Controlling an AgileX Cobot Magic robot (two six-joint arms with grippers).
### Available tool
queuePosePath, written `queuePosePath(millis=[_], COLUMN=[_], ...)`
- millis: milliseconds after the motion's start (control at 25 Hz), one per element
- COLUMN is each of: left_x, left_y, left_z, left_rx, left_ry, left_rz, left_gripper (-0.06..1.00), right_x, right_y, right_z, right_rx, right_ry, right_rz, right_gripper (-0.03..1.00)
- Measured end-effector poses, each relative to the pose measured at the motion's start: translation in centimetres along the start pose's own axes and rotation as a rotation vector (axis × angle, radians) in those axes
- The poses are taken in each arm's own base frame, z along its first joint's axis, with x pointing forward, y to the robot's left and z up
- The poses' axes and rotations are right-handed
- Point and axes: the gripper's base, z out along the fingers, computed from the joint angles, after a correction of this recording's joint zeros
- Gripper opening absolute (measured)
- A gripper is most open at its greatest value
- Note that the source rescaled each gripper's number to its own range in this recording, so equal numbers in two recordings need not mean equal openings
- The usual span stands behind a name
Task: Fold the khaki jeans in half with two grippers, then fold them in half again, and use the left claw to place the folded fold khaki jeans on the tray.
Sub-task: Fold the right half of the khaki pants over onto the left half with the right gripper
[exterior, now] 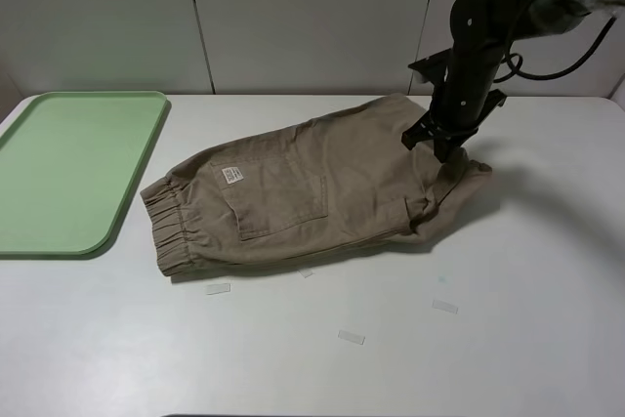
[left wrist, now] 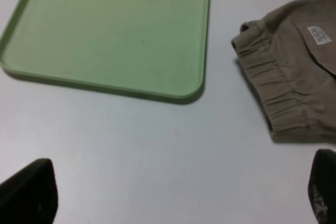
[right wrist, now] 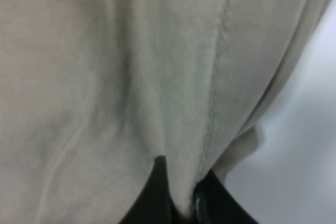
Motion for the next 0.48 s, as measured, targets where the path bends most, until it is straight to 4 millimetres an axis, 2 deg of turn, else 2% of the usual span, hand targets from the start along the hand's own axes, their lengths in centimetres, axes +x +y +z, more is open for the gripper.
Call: queuePosePath(millis=[280,480], left_x=[0.0,0.0], left_y=[0.0,0.0], left_z=[0.0,0.0], left_rx=[0.000,0.000], left_ry=[0.000,0.000], left_rz=[0.000,0.000], left_gripper=[0.95,0.95], right_x=[0.3,1.6], right_y=[-1.8,-5.3], right_z=[-4.9,-7.2], right_rx=[0.089,0.151], right_ry=[-0.051,-0.048], right_rz=[-0.024,0.032], right_gripper=[0.02,0.02])
